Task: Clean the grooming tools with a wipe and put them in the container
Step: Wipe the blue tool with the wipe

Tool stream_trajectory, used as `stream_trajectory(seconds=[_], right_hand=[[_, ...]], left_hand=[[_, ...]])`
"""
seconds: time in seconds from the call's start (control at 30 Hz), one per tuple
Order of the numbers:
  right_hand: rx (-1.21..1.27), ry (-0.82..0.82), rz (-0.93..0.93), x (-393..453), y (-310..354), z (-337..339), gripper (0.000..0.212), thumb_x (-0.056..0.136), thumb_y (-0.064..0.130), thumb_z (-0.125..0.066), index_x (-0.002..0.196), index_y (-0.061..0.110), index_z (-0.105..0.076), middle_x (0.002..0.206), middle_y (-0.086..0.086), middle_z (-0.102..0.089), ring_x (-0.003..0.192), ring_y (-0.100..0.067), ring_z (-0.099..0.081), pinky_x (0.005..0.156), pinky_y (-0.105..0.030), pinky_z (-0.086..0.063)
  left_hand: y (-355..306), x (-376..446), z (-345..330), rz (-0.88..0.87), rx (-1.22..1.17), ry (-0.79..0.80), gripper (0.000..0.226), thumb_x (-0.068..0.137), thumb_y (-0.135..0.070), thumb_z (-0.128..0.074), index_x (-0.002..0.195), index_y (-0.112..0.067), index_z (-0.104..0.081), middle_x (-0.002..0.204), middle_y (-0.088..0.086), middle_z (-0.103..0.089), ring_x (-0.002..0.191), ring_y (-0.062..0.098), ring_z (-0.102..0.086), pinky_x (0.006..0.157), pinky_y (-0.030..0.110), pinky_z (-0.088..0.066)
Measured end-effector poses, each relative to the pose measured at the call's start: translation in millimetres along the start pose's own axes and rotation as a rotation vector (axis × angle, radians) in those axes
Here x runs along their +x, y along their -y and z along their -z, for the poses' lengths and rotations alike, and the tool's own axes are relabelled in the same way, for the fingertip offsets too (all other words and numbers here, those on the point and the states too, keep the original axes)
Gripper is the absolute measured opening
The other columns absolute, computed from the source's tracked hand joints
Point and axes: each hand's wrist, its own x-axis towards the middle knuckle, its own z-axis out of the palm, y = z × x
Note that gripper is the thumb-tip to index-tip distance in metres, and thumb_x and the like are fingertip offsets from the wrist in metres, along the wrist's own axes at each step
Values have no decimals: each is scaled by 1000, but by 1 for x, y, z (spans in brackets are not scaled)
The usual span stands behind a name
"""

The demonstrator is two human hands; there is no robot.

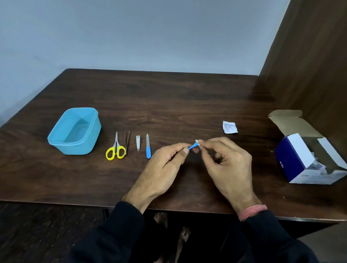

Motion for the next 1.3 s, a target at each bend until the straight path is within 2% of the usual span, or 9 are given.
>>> stream_trajectory(seconds=[0.13, 0.2, 0.27, 0.47, 0.6, 0.93, 1.07, 1.17, 1.3], right_hand=[[-25, -24, -27, 1, 1, -1, 19, 93, 12, -88, 108, 23, -89, 102, 16, -77, 56, -9, -56, 59, -21, -50], [-26, -8, 8, 0, 1, -1, 13, 95, 16, -87, 106, 22, -88, 101, 15, -76, 55, -11, -56, 55, -28, -53], [-35, -7, 14, 0, 1, -1, 10, 95, 19, -86, 104, 21, -88, 100, 14, -76, 55, -9, -55, 55, -32, -54], [-40, 0, 9, 0, -1, -2, 9, 95, 19, -86, 104, 20, -88, 99, 13, -76, 56, 0, -50, 58, -21, -47], [-36, 2, 4, -1, -3, -2, 8, 94, 17, -88, 102, 19, -88, 99, 13, -76, 61, 6, -53, 61, -18, -46], [-80, 14, 59, -1, -3, -2, 6, 96, 18, -87, 101, 19, -87, 99, 12, -76, 58, -1, -47, 56, -24, -48], [-109, 18, 70, -2, -3, -3, 8, 95, 14, -87, 101, 18, -87, 99, 11, -76, 63, 1, -48, 58, -25, -51], [-78, 18, 73, -2, -5, -2, 9, 94, 11, -87, 99, 18, -87, 100, 12, -77, 63, 4, -52, 61, -20, -48], [-71, 7, 90, -2, -4, -1, 8, 96, 14, -85, 101, 19, -87, 100, 12, -77, 66, 7, -55, 62, -17, -46]], left_hand=[[2, 1, -1, 11, 2, 1, 34, 120, -32, -47, 126, -32, -81, 103, -17, -81, 101, 2, -72, 98, 32, -52], [4, 2, -1, 9, 5, 2, 36, 118, -39, -45, 126, -35, -80, 115, -4, -83, 116, 16, -75, 111, 46, -55], [4, 1, -1, 5, 10, -1, 35, 119, -37, -46, 126, -34, -80, 118, -6, -83, 121, 13, -74, 115, 47, -53], [4, 2, -1, 0, 17, -11, 37, 118, -40, -45, 126, -34, -80, 116, -4, -83, 119, 18, -74, 113, 51, -53], [2, 1, 0, 3, 23, -13, 36, 121, -30, -45, 127, -32, -80, 122, -13, -81, 126, 9, -71, 116, 43, -51], [0, 1, 0, 23, 29, -12, 35, 120, -31, -46, 130, -31, -80, 118, -9, -82, 119, 11, -72, 109, 39, -54], [2, 3, -1, 24, 37, -3, 39, 114, -45, -44, 129, -37, -79, 113, 3, -82, 113, 20, -74, 108, 53, -55], [1, 3, -1, 21, 9, -1, 41, 113, -43, -44, 129, -33, -80, 119, -5, -82, 123, 16, -72, 115, 49, -53], [2, 3, -1, 12, -1, -4, 38, 114, -43, -45, 127, -37, -80, 118, 7, -82, 120, 25, -73, 112, 55, -53]])
